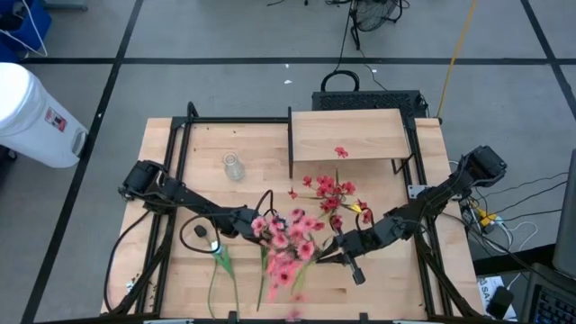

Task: Pick and place flowers into a vace then onto a shelf
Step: Put the pink flowers into the right transparent vase

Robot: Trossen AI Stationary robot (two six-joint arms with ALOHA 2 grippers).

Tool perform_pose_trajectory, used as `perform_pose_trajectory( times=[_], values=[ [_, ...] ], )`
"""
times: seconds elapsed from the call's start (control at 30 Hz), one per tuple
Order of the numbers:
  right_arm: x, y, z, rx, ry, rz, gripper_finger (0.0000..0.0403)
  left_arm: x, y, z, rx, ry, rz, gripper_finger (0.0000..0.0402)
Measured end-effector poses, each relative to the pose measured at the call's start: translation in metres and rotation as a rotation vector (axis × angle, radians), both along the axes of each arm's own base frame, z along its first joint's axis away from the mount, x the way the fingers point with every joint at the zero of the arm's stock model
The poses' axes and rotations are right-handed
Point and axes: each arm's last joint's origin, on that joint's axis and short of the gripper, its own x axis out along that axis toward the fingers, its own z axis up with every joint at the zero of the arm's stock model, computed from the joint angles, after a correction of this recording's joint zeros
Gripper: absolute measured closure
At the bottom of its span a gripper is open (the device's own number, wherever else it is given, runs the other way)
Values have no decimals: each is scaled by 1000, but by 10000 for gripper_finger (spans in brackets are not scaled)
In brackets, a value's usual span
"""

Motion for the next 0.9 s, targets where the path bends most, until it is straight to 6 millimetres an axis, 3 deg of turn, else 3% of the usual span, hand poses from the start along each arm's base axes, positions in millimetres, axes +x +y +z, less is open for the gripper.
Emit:
perform_pose_trajectory(
  times=[0.4, 0.67, 0.9],
  values=[
    [-35, 13, 23, -108, -36, -55, 401, 0, 0, -1, 6, 10, -11, 286],
    [-68, 25, 47, -147, -146, -47, 402, 2, 5, -2, 3, 24, 3, 282],
    [-85, 24, 55, -335, -165, -365, 402, 4, 8, -3, -15, 40, 7, 282]
  ],
)
